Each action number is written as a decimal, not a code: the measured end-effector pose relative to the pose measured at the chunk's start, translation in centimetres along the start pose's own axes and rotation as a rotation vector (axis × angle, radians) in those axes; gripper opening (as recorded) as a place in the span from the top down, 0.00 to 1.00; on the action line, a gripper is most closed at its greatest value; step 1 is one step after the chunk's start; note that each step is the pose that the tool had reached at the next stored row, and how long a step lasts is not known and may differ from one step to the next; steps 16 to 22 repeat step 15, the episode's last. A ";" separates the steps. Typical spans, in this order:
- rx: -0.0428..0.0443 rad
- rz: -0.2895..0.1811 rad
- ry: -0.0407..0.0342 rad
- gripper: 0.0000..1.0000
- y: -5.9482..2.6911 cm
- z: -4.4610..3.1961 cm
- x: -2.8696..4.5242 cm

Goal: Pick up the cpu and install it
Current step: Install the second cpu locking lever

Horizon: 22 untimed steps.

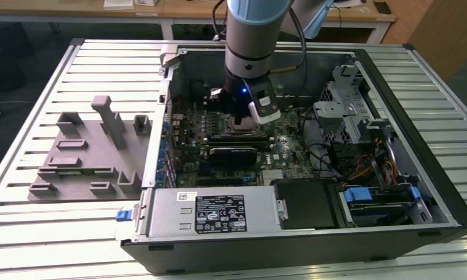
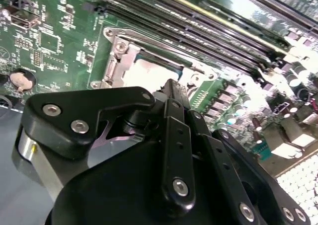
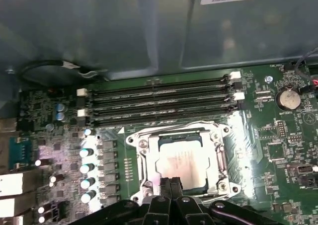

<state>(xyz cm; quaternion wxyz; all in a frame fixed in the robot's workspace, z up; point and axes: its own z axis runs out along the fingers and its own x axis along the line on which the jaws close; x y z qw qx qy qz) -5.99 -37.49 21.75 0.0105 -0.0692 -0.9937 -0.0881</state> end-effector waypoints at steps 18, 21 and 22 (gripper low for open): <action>0.0318 0.000 -0.0045 0.89 1.26 0.31 -1.17; 0.0318 0.000 -0.0045 0.89 1.26 0.31 -1.17; 0.0318 0.000 -0.0045 0.89 1.26 0.31 -1.17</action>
